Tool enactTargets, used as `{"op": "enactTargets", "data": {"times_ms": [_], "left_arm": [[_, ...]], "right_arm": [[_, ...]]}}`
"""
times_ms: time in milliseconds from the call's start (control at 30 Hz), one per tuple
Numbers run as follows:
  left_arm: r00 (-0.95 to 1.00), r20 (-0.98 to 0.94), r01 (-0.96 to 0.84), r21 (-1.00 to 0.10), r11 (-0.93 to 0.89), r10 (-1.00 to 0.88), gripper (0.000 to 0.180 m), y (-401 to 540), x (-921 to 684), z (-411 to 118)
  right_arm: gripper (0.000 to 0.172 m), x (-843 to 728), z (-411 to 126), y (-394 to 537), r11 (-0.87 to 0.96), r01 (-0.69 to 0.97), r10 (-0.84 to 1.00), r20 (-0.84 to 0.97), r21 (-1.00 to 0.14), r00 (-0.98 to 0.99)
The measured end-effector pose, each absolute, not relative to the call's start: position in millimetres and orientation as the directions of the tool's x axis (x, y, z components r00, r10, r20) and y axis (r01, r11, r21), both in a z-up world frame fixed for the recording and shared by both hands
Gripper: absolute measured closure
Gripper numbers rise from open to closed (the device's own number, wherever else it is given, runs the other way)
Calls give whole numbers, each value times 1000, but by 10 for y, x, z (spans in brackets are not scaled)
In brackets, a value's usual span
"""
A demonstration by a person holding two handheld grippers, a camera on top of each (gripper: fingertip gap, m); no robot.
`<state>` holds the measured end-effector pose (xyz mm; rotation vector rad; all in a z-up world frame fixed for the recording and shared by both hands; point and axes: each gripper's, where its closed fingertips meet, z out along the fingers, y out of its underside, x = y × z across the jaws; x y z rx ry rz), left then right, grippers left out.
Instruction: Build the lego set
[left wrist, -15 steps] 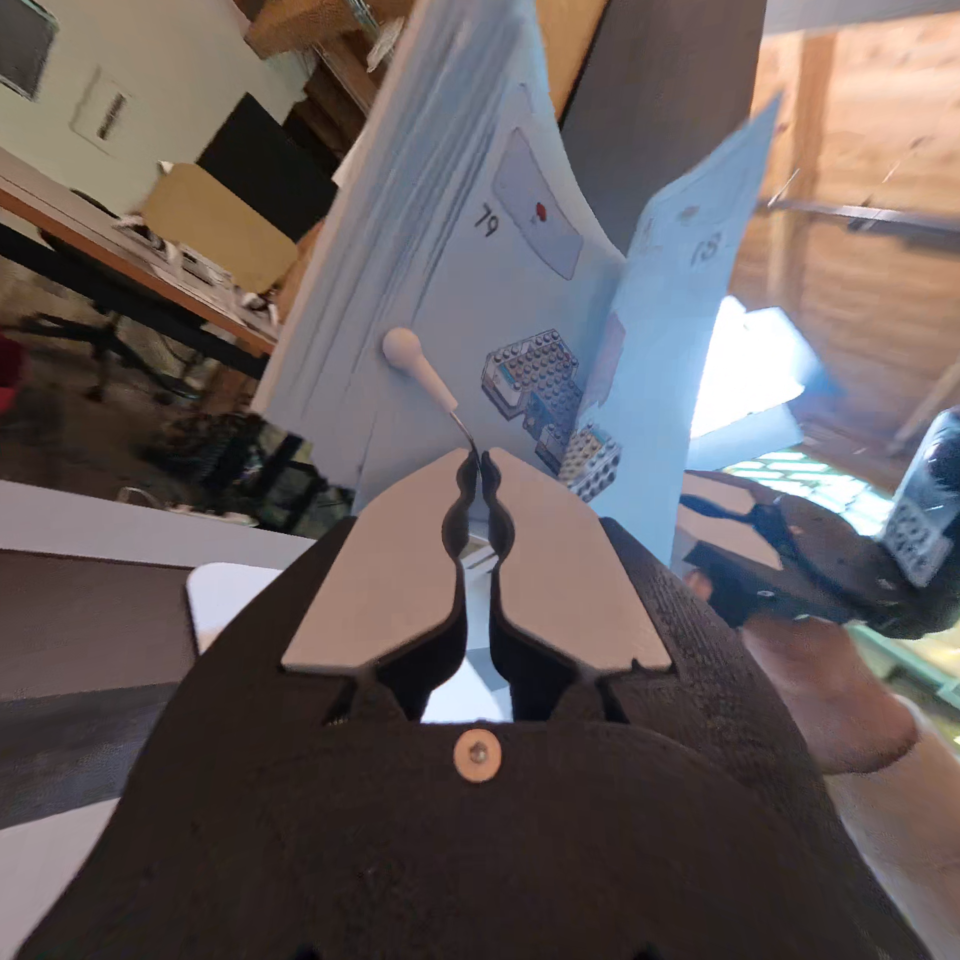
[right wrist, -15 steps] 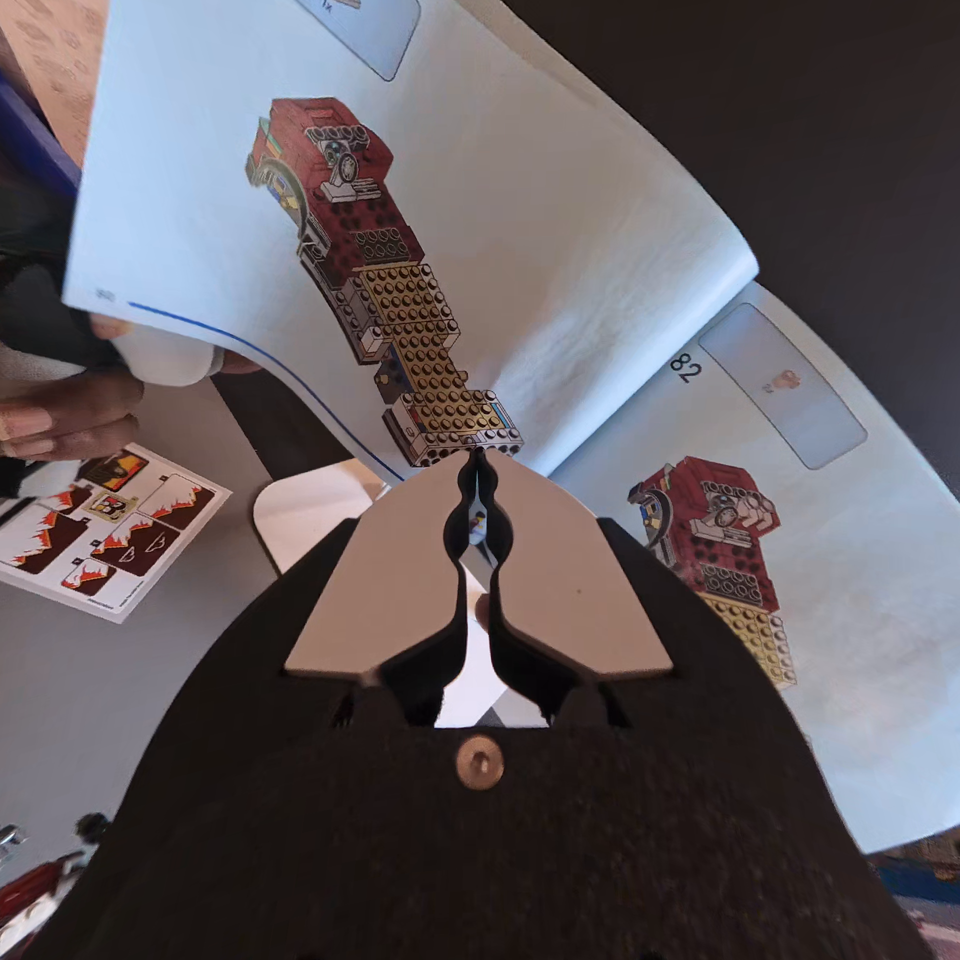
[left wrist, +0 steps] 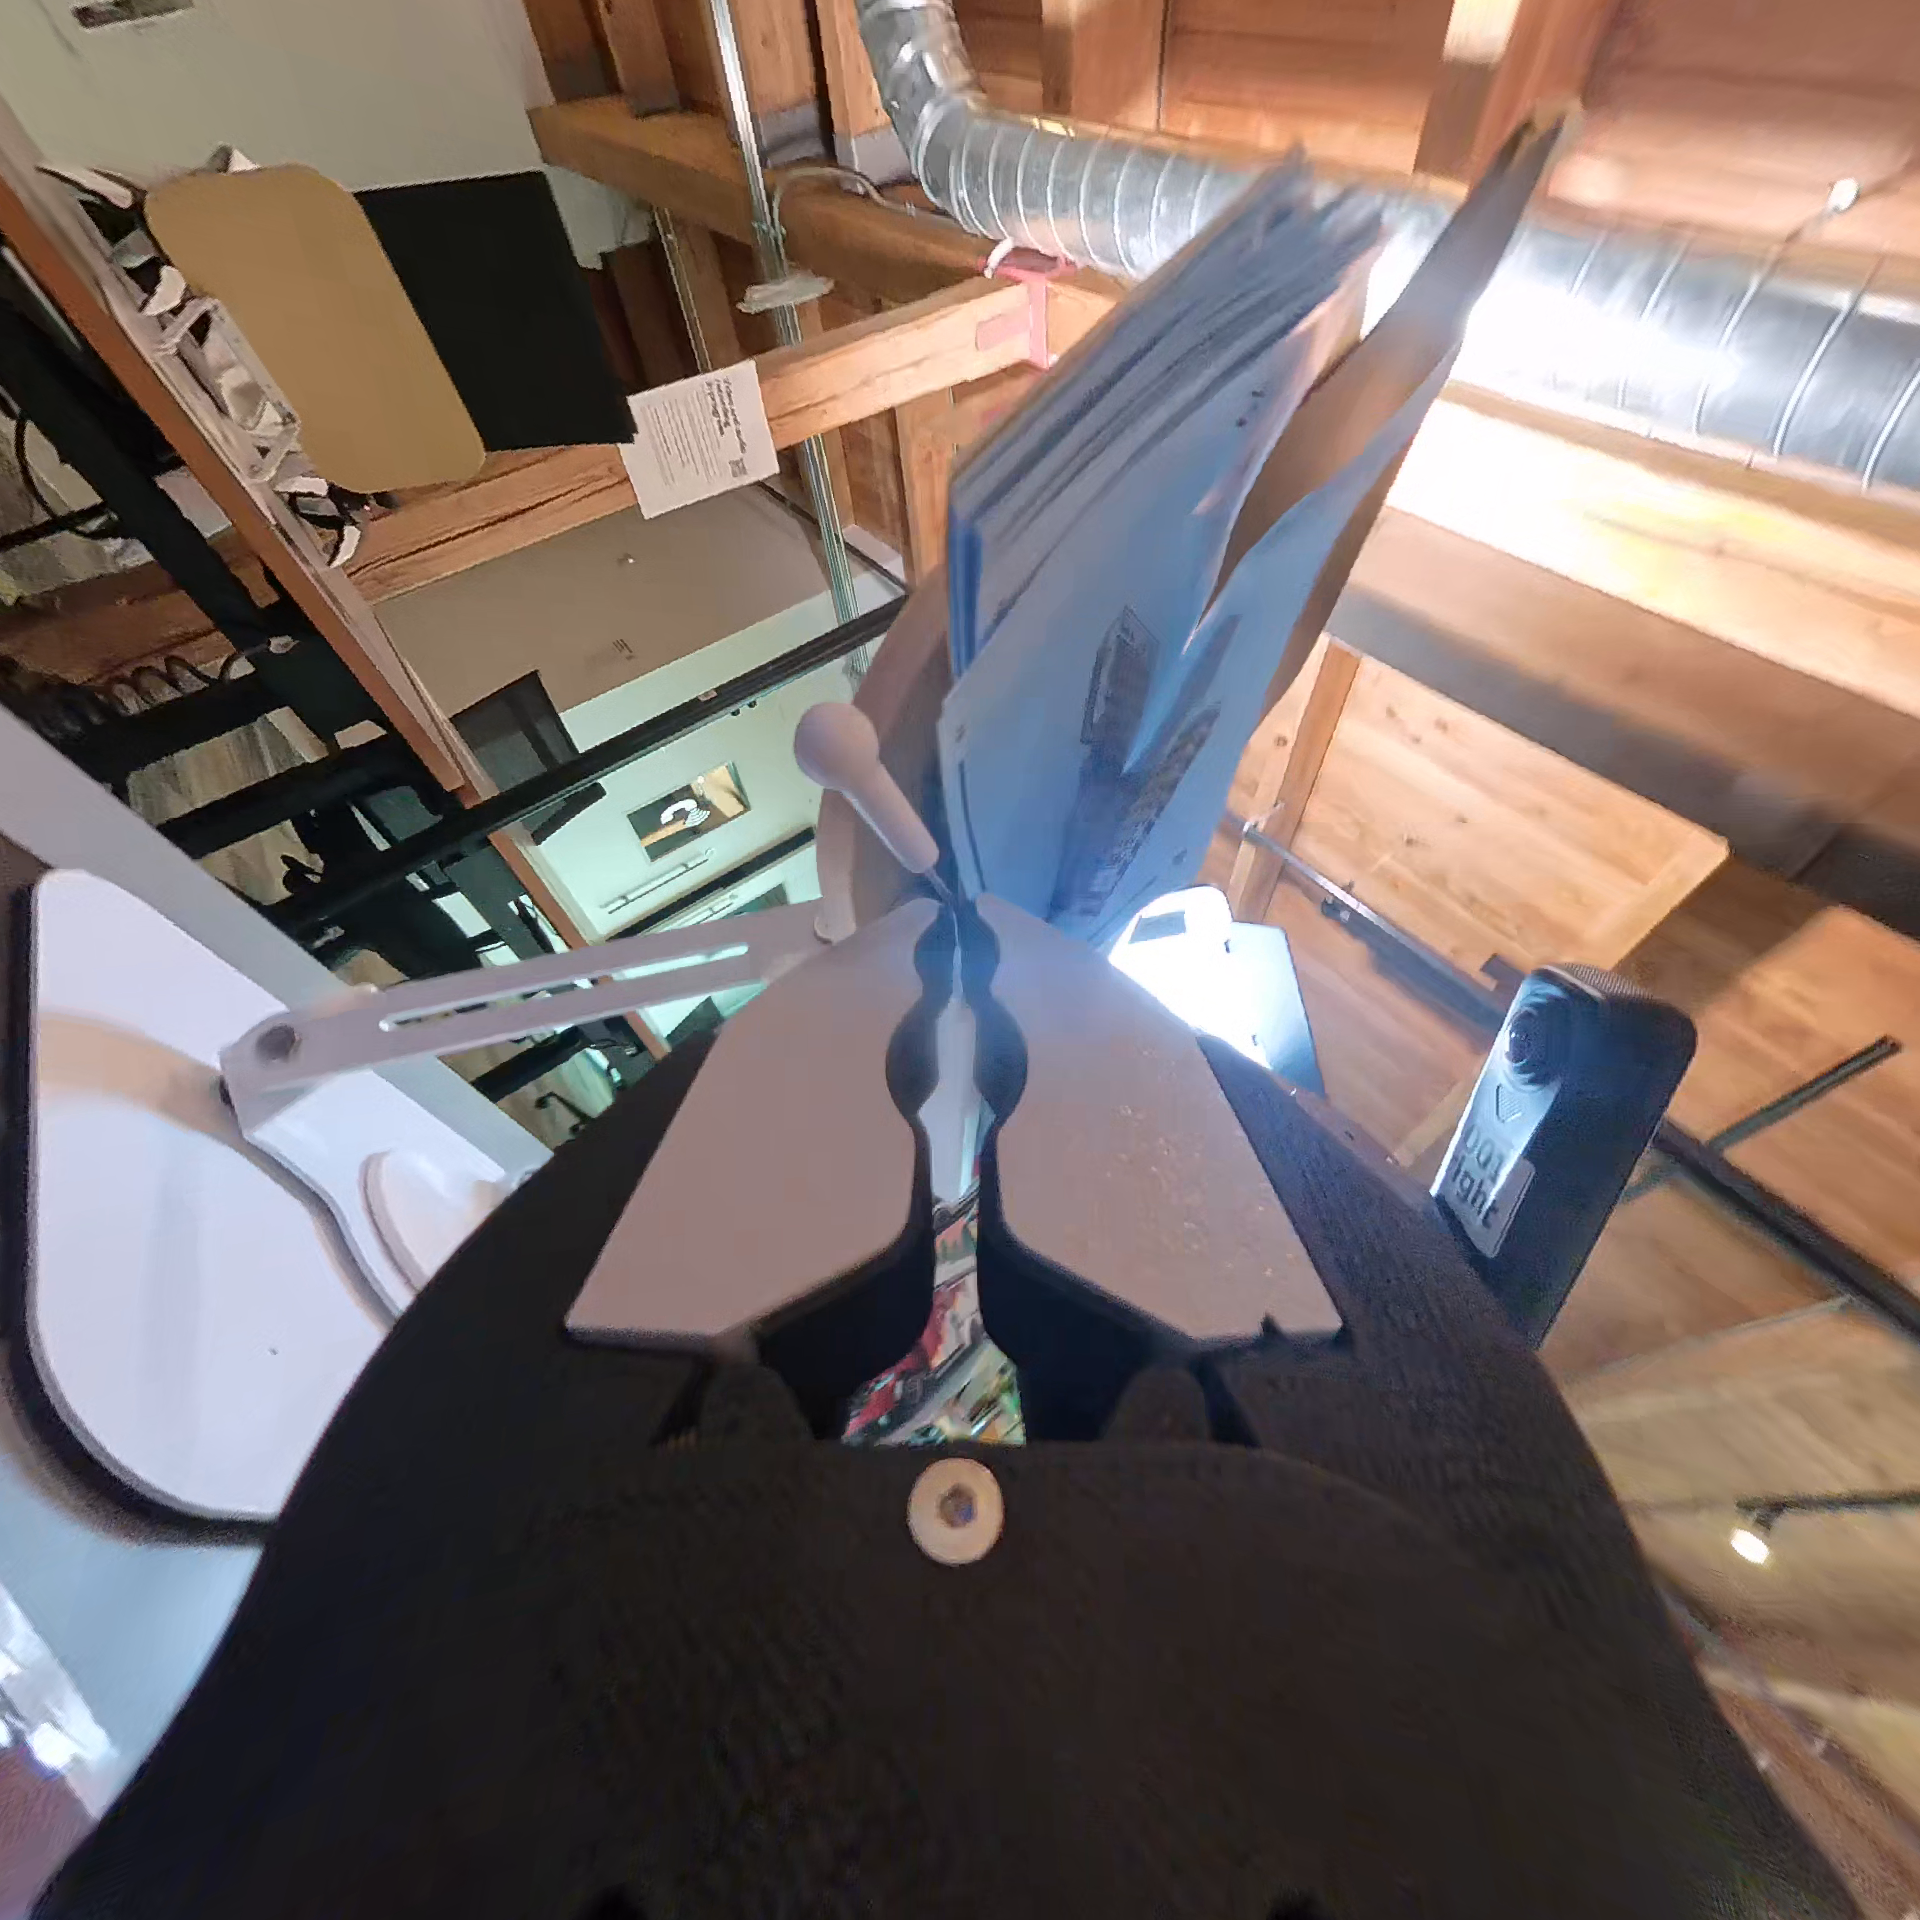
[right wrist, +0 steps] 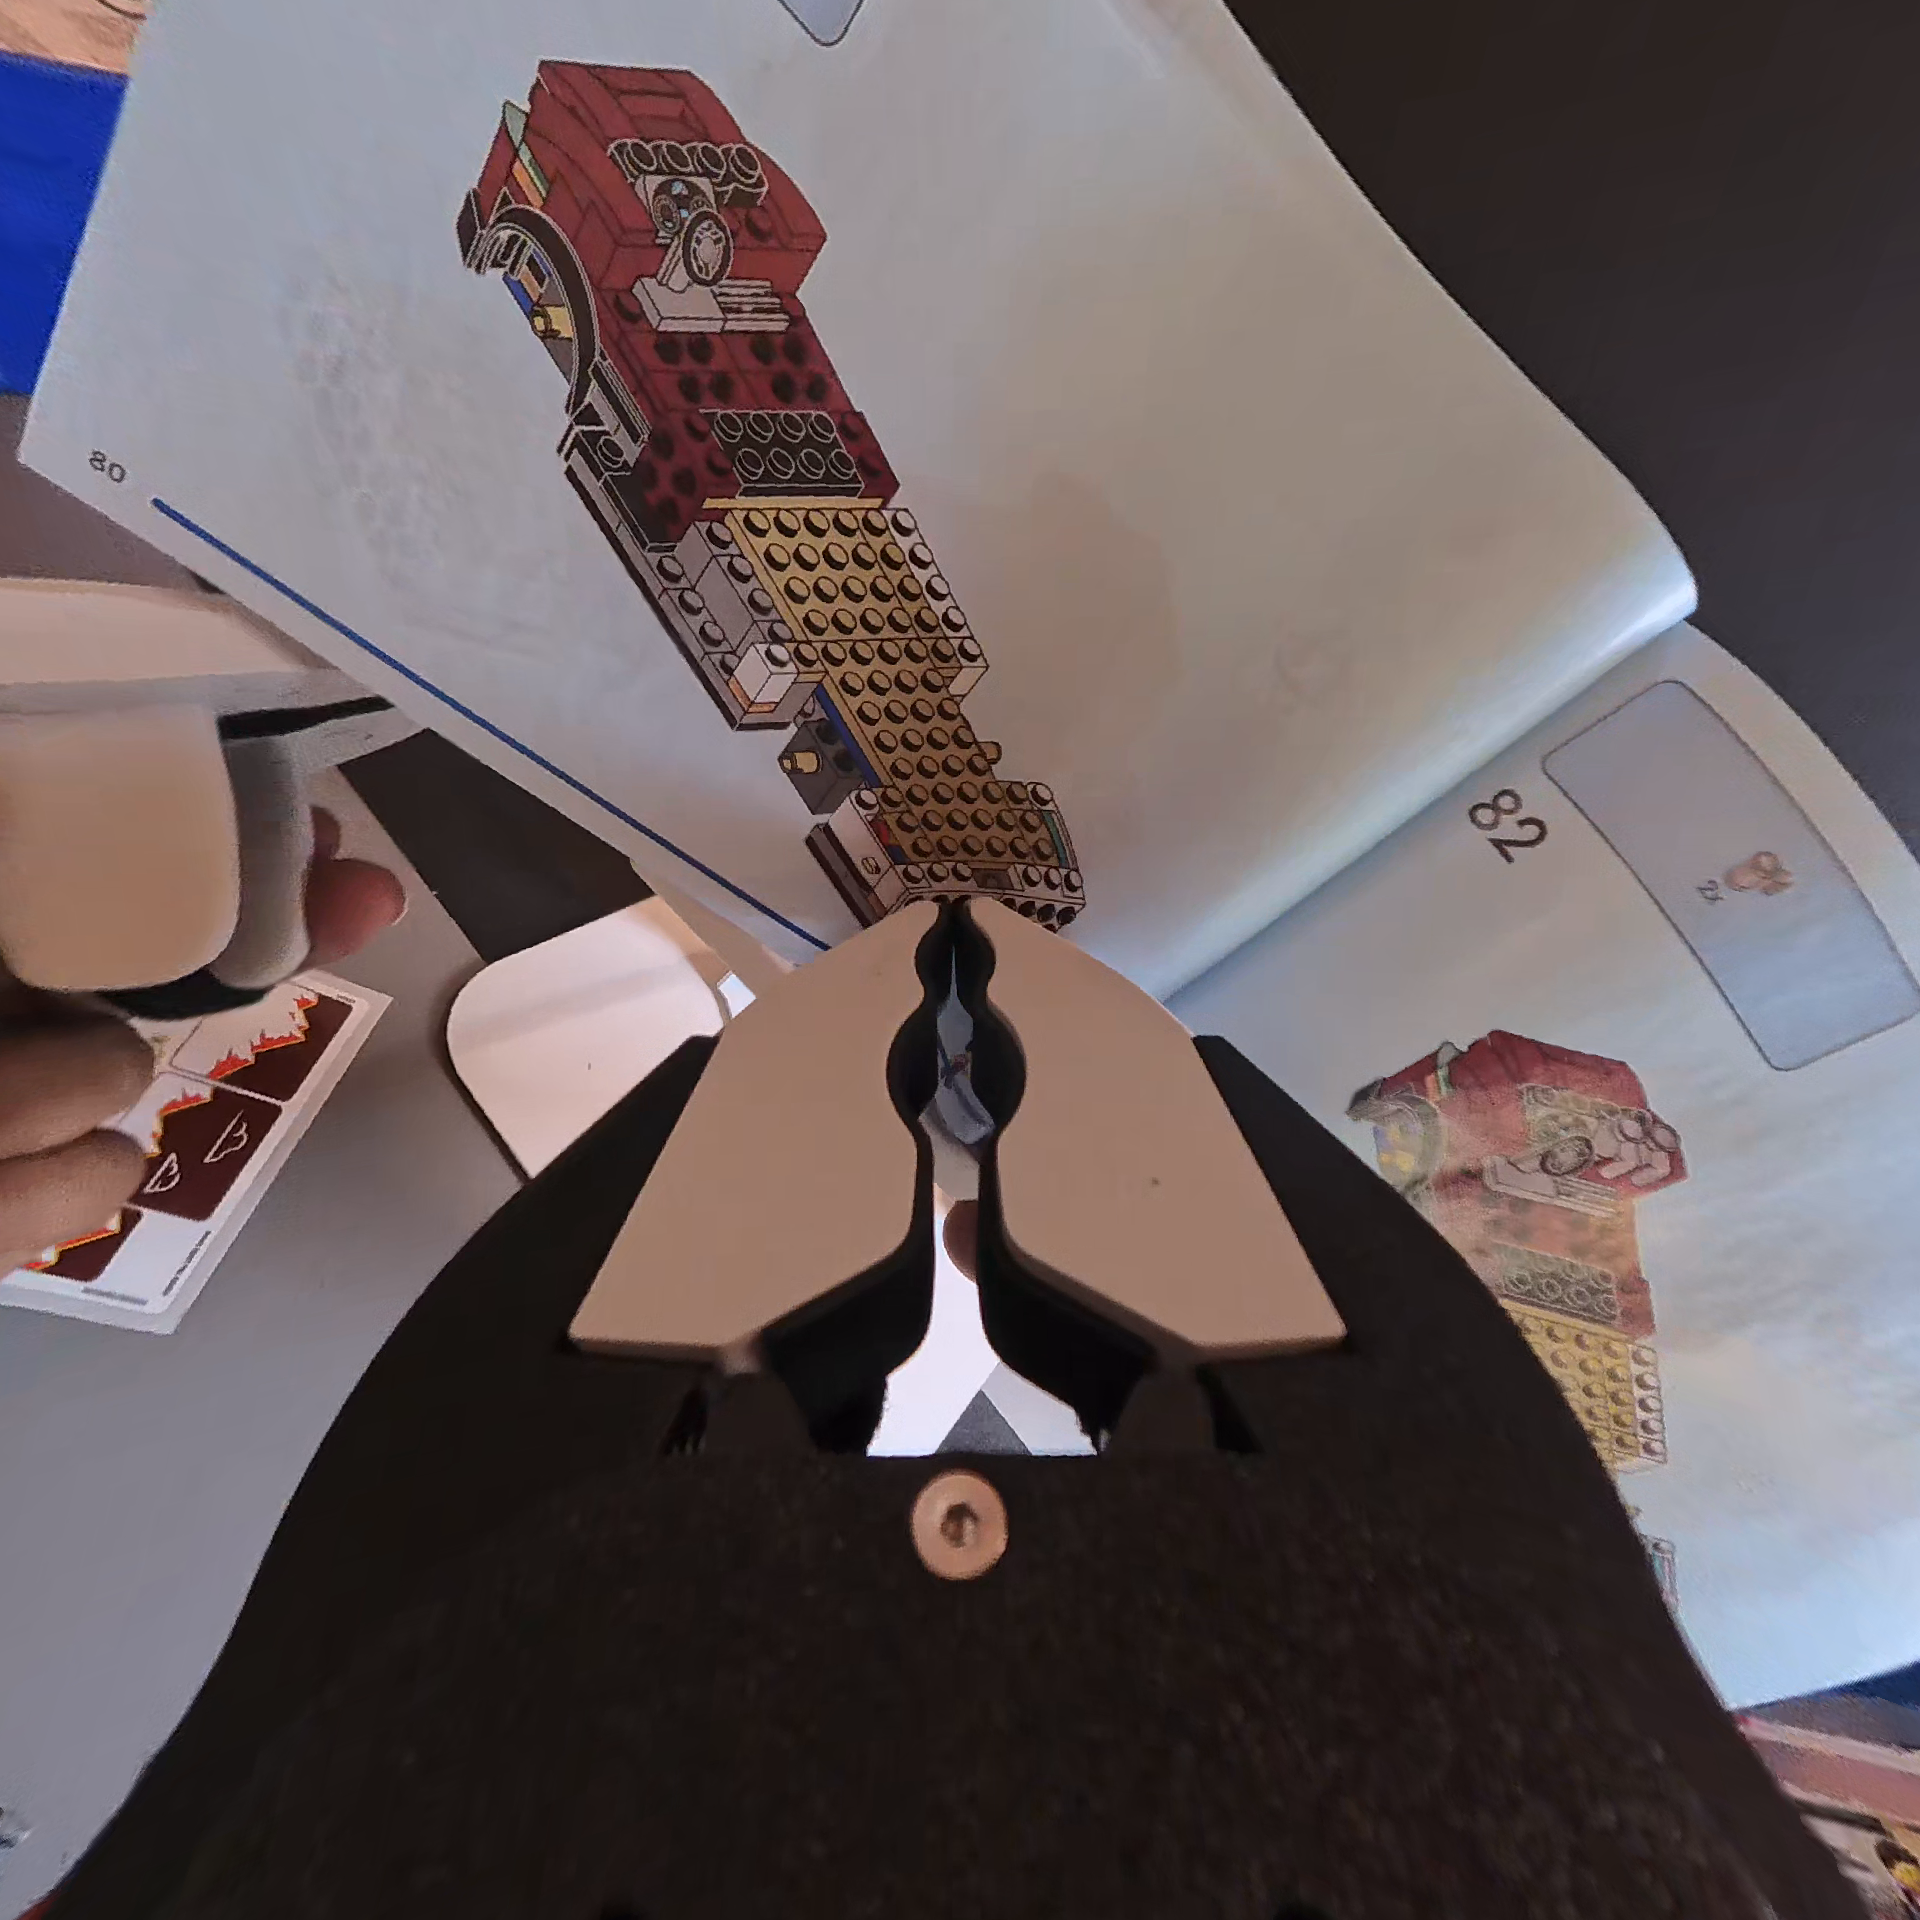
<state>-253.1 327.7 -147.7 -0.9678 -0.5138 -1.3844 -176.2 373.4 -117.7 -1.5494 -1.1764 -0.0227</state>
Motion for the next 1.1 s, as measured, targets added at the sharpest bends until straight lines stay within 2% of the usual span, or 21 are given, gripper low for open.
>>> {"op": "enactTargets", "data": {"times_ms": [167,433,533,600,700,800,900,1100], "left_arm": [[82,824,982,-162,-94,-560,179,3276,-2524,-1517],[89,830,980,-173,-102,-551,179,3258,-2526,-1502],[233,815,948,-311,-61,-530,180,3233,-2529,-1434],[397,775,888,-460,-8,-492,180,3221,-2518,-1372],[685,600,685,-723,86,-414,179,3218,-2473,-1256],[844,410,460,-885,72,-347,177,3312,-2445,-1163],[884,344,361,-933,-7,-316,175,3431,-2473,-1168],[873,357,373,-928,-18,-332,175,3432,-2464,-1162]], "right_arm": [[172,-1855,-1179,3740,107,679,646,570,-727,508],[172,-2143,-1079,3663,134,654,669,555,-744,494],[172,-2168,-1087,3652,130,662,674,556,-738,487],[172,-2162,-1137,3644,137,670,678,562,-730,474],[171,-2156,-1161,3627,157,669,672,575,-727,467],[172,-2145,-1162,3623,172,673,667,588,-720,458],[172,-2153,-1171,3622,172,667,678,579,-725,454],[171,-1816,-1104,3420,176,552,685,504,-815,526]]}}
